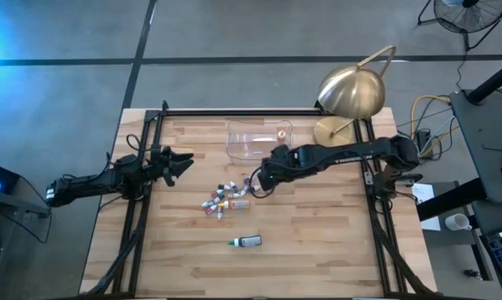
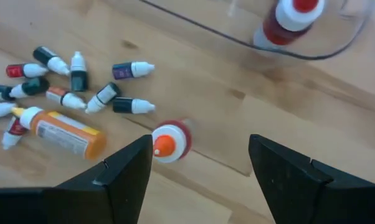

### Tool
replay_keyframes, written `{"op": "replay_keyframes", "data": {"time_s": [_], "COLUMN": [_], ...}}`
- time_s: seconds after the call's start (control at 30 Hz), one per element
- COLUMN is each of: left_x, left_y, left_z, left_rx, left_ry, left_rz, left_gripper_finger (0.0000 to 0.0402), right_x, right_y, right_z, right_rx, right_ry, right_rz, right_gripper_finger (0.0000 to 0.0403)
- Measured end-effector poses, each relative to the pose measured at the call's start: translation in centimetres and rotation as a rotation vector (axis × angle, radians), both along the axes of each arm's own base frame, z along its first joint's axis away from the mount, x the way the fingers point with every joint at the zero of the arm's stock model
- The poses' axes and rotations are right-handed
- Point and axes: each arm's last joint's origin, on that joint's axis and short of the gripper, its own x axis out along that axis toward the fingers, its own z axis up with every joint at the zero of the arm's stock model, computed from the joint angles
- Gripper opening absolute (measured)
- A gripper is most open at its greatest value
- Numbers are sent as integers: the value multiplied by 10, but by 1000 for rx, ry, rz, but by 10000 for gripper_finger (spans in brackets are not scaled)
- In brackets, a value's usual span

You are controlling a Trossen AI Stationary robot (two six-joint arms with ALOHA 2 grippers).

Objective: Pick & Place food coloring
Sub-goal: Put the big orange food coloring bottle into the transparent bin

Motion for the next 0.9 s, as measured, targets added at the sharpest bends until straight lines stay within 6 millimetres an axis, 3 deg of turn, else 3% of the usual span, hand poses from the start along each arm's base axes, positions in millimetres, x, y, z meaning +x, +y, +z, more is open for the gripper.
{"op": "replay_keyframes", "data": {"time_s": [0.47,0.63,0.9], "left_x": [0,0,0], "left_y": [0,0,0], "left_z": [0,0,0], "left_rx": [0,0,0], "left_ry": [0,-1,-1], "left_rz": [0,0,0], "left_gripper_finger": [167,167,167], "right_x": [3,11,40], "right_y": [4,6,8], "right_z": [7,-7,-27], "right_rx": [130,203,189], "right_ry": [-17,21,79], "right_rz": [-49,-50,15], "right_gripper_finger": [261,261,261]}}
